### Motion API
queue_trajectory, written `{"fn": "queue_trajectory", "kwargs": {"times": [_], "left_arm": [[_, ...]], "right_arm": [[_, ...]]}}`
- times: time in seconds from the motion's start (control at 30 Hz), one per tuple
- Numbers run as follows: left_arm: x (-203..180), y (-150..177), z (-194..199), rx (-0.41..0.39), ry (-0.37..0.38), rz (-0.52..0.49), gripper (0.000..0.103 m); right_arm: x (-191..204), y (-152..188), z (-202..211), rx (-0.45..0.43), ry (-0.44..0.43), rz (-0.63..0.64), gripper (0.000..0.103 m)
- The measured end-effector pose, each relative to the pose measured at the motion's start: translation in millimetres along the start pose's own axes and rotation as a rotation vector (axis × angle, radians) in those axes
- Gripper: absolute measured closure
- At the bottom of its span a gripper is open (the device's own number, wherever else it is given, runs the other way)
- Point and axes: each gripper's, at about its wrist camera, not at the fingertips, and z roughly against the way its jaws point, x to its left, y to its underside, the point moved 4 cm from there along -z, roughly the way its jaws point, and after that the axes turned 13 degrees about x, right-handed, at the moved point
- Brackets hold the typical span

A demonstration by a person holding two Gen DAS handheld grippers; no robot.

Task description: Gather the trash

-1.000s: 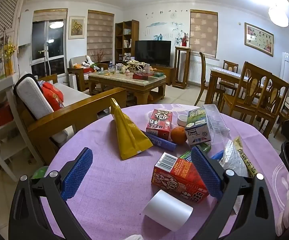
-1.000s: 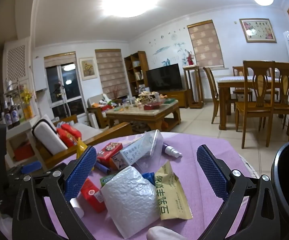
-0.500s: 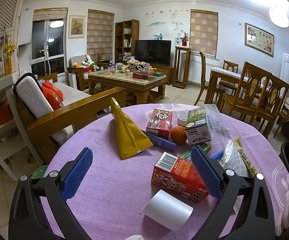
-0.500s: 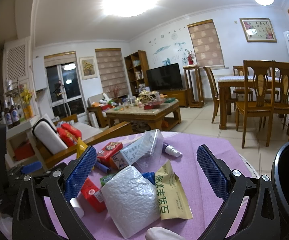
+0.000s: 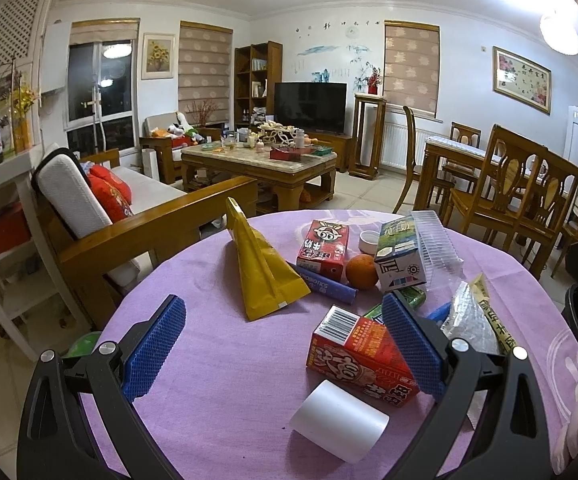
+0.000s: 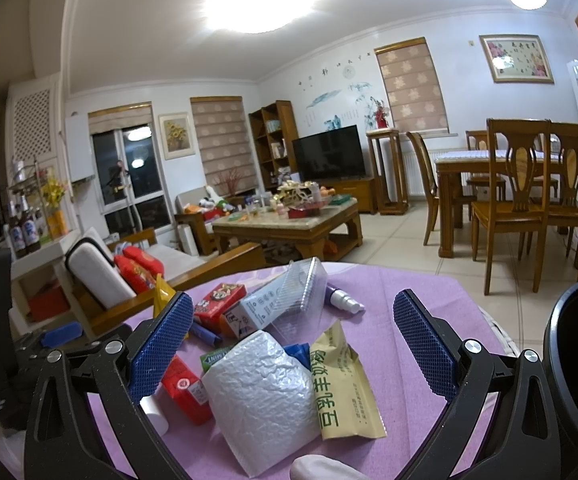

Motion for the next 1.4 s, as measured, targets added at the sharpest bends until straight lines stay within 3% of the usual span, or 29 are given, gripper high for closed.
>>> {"fn": "queue_trajectory", "kwargs": {"times": [1.4], "left_arm": [[1.0, -1.5, -0.2, 0.009, 0.008, 0.004, 0.005]], "right_arm": [[-0.7, 1.4, -0.6, 0.0, -0.003, -0.004, 0.004]]}}
